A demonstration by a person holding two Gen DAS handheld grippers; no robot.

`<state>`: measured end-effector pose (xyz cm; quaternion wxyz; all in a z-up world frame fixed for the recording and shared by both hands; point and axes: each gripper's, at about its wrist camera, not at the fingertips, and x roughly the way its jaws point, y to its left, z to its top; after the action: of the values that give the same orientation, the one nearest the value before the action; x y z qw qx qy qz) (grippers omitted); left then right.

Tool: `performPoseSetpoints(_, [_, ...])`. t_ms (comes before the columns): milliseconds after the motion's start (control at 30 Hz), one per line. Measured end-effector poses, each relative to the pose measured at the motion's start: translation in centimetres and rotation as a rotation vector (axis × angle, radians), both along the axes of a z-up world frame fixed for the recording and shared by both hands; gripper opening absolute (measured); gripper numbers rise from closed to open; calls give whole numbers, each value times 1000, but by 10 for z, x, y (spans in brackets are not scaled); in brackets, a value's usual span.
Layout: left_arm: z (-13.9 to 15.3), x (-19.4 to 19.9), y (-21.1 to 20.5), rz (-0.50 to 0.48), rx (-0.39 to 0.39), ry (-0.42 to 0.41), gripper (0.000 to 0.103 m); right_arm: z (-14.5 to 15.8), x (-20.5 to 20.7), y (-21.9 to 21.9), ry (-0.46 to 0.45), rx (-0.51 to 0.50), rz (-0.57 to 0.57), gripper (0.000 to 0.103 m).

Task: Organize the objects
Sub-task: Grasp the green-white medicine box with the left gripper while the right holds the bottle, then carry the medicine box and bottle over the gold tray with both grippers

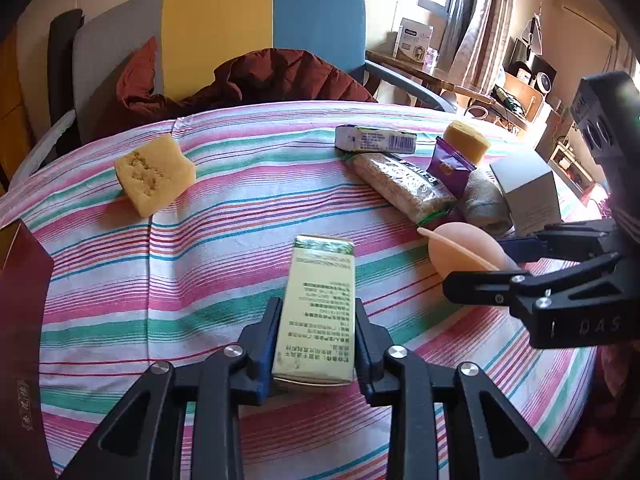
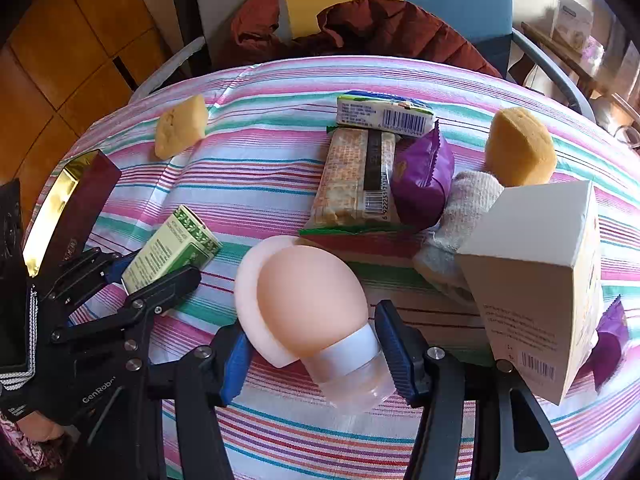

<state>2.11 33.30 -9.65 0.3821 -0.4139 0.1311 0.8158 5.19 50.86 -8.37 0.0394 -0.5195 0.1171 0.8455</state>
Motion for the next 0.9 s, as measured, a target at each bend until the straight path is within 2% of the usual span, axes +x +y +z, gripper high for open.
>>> performPoseSetpoints(200, [1, 15, -21, -13, 15, 43, 30, 4, -2, -14, 20, 93, 48, 50])
performPoseSetpoints(367, [9, 26, -41, -6, 36, 20, 30, 8, -1, -11, 62, 6, 57, 49])
performPoseSetpoints(567, [29, 41, -67, -12, 62, 56, 30, 5, -1, -14, 69, -72, 69, 49])
performPoseSetpoints(900, [60, 35, -134, 112, 140, 84, 30, 2, 0, -16, 84, -110, 71, 50])
